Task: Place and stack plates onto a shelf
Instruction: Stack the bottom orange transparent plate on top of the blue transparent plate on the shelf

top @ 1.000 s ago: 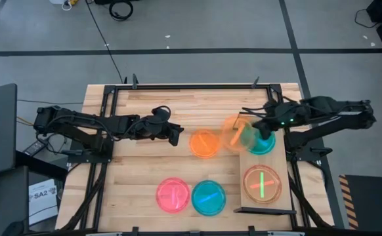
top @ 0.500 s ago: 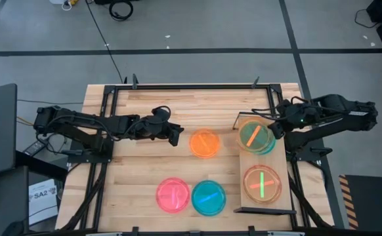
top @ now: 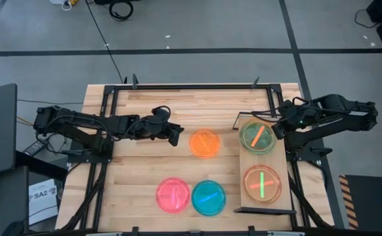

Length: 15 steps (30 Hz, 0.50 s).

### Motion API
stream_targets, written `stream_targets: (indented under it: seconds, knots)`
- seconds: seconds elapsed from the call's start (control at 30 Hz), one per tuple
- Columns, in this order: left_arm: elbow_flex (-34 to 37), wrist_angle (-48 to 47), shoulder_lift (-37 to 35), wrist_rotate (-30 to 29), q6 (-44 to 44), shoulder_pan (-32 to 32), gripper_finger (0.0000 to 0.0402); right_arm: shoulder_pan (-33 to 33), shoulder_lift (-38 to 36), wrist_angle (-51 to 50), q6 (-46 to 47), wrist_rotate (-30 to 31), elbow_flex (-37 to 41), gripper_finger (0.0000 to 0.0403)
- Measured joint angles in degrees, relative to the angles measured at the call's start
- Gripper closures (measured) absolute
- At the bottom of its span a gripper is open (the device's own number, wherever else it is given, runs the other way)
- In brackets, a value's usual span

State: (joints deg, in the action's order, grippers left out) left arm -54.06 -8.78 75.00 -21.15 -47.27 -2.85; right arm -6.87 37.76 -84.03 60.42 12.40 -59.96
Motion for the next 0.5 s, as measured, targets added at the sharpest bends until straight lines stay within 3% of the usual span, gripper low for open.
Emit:
stream_targets:
  seconds: [0.5]
  knots:
    - [0.0,0.0,0.0,0.0,0.0,0.0,0.0269,0.0,0.0,0.0,-1.0,1.9,0.0,0.0341]
